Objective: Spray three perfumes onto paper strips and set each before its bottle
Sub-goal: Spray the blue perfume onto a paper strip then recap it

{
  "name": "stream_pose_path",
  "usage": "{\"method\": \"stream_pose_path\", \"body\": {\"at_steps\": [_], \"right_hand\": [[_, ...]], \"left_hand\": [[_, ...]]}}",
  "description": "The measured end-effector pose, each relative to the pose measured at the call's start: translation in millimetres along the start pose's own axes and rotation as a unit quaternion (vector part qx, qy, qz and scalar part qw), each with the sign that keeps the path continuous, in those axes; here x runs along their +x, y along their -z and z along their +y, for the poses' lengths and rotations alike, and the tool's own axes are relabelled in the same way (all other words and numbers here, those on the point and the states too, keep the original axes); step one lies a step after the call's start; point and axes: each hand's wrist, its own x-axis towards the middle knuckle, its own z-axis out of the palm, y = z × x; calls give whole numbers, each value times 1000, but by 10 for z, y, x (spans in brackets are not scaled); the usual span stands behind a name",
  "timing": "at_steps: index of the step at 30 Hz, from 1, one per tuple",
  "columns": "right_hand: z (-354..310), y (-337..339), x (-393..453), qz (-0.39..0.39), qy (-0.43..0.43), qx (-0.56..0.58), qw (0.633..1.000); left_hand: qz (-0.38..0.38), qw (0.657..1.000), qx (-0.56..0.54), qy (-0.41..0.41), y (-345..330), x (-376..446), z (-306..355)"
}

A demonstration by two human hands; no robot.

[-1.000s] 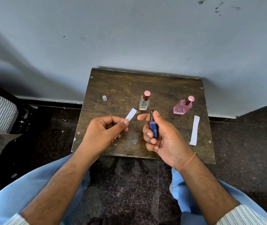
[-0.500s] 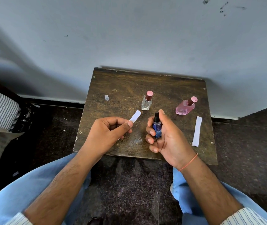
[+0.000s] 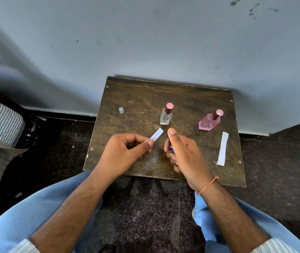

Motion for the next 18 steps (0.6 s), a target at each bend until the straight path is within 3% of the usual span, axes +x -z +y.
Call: {"method": "stream_pose_path", "body": {"at_steps": [11,18], "right_hand": [[33,-23,16,134,59,-78,986],[37,-47,28,146,71,-76,984]], "left_hand": [[-33,999,-14,13,-59,-7,-17],[-42,999,-25,20,-63,-11,-7]]}}
